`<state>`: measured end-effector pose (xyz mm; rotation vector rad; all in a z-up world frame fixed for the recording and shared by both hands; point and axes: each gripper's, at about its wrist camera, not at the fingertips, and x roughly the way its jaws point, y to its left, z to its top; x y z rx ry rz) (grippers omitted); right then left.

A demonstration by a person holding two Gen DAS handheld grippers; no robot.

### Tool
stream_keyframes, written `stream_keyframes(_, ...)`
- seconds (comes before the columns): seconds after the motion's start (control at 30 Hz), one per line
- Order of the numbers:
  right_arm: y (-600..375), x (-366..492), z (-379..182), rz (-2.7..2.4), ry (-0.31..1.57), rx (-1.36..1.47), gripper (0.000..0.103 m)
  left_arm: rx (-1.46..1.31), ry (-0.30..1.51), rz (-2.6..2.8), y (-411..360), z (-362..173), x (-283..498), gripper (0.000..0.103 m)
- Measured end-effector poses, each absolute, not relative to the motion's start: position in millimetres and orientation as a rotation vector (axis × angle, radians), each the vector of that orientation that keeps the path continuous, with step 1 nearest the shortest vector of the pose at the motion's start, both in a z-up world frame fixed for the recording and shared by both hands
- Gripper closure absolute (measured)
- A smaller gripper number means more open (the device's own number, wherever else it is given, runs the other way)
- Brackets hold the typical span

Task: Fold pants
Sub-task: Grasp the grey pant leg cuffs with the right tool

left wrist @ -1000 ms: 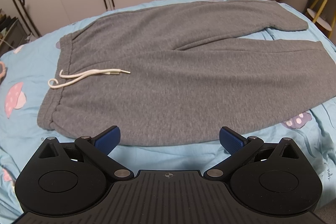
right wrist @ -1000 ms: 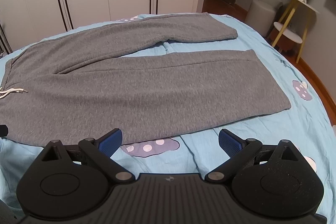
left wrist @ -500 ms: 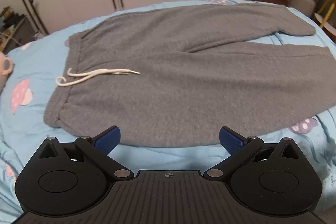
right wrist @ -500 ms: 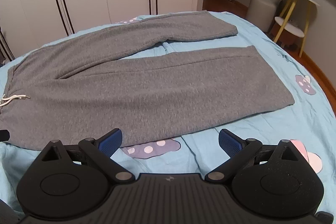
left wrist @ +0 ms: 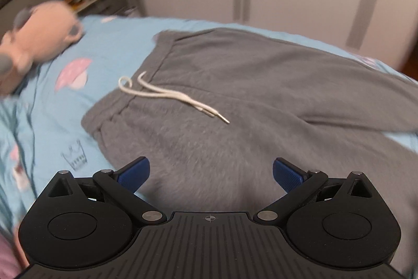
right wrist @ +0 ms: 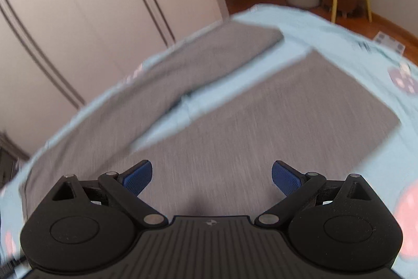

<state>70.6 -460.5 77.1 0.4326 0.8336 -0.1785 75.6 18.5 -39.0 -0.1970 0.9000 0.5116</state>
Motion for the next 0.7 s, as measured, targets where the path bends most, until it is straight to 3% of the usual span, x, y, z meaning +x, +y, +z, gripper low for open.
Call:
stream_keyframes(0.13,-462,163,79,-0.191,0.807,0.419,0.005,-0.210,0.850,0.670,20,-79,103,0.000)
stream_keyframes(0.3,-454,309,48,-0.234,0.905,0.359,0.005,-0.148,0.802,0.776,26,-110,123,0.000)
stream_keyframes(0.43,-451,419,8,-0.269,0.994,0.486,0.014,-0.127,0.742,0.794,22,-121,128,0.000)
stream_keyframes(0.7,-447,528,-37,-0.388,1.004,0.474,0.023,-0.033,0.856,0.735,5,-151,159,0.000)
